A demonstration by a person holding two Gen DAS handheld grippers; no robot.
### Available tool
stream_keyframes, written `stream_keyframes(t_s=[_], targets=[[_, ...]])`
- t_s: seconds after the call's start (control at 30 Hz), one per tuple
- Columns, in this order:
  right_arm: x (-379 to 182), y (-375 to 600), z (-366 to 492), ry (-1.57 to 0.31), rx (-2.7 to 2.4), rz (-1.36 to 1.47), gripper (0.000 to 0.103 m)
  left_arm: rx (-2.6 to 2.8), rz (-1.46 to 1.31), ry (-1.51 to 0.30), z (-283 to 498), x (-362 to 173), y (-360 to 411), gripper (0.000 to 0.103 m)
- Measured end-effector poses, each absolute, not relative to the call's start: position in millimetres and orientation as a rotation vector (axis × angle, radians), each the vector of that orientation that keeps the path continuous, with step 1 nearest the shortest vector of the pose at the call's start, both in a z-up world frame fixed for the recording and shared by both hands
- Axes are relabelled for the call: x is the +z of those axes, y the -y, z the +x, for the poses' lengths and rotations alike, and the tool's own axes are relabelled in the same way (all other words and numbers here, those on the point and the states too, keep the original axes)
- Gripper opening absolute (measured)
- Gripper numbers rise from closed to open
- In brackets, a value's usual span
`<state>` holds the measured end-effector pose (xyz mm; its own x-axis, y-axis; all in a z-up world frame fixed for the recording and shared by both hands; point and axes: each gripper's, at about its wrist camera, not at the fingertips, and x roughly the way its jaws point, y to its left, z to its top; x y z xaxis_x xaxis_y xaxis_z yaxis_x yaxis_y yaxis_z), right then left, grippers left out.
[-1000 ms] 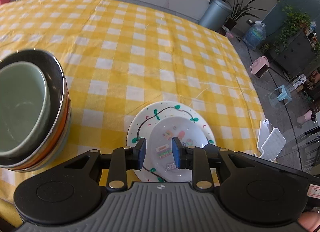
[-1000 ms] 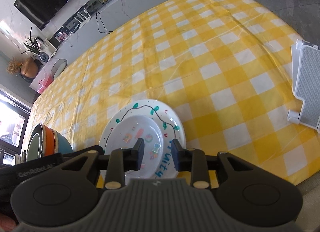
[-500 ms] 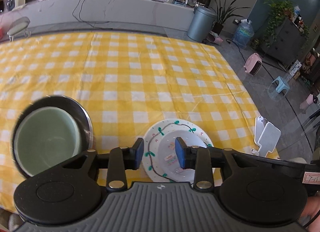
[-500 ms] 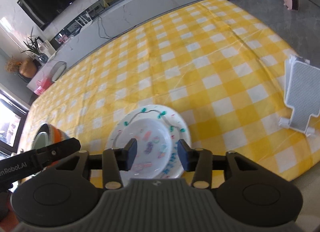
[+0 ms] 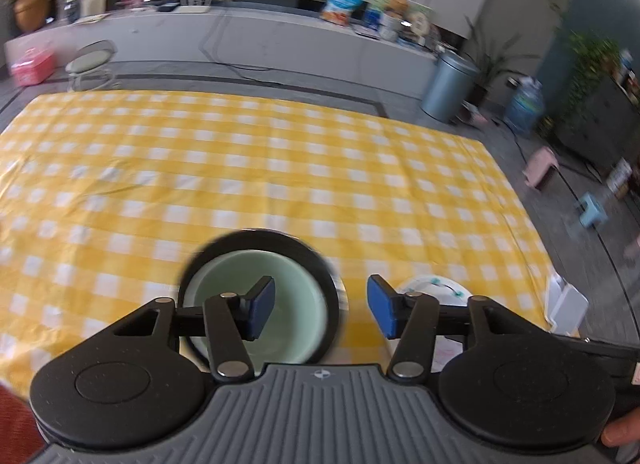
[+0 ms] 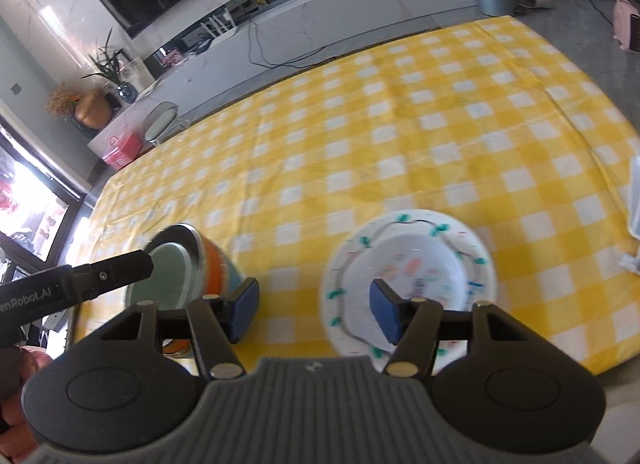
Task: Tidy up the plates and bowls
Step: 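Close both tools on the rim of the nested bowl stack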
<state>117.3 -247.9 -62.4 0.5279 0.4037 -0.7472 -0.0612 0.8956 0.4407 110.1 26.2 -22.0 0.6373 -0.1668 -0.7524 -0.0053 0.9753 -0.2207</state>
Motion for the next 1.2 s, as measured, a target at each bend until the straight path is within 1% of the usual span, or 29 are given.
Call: stream_keyframes(t_s=[0.17, 0.33, 0.6, 0.77, 1.07, 1.2], targets=[[-59.3, 222.3, 122.8, -0.994, 0.311, 0.396, 0.066, -0.050, -0.241, -0.863, 109.9, -22.6, -52.4, 0.075], [-62.3, 199.7, 132.0, -1.016, 0.329, 0.415, 0.067, -0.007, -0.298, -0.866, 110.1, -31.3, -82.6, 0.079], [-79.4, 166.0, 150.5, -1.078, 0.331, 0.453, 0.067, 0.025, -0.432, -0.942, 118.7, -69.1, -114.2, 0.079], [-95.2, 155.0, 156.4, -1.117, 0.303, 0.483, 0.066, 0.026, -0.548, -0.998, 124.1, -92.1, -126.6, 0.076], [-110.1, 146.4, 163.7, -1.143, 0.298, 0.503, 0.066, 0.023, -0.608, -1.062, 138.4, -112.9, -125.3, 0.073], [-116.9, 150.6, 166.0, -1.154, 0.300, 0.522, 0.061, 0.036, -0.612, -1.080, 140.9, -118.2, -123.5, 0.071]])
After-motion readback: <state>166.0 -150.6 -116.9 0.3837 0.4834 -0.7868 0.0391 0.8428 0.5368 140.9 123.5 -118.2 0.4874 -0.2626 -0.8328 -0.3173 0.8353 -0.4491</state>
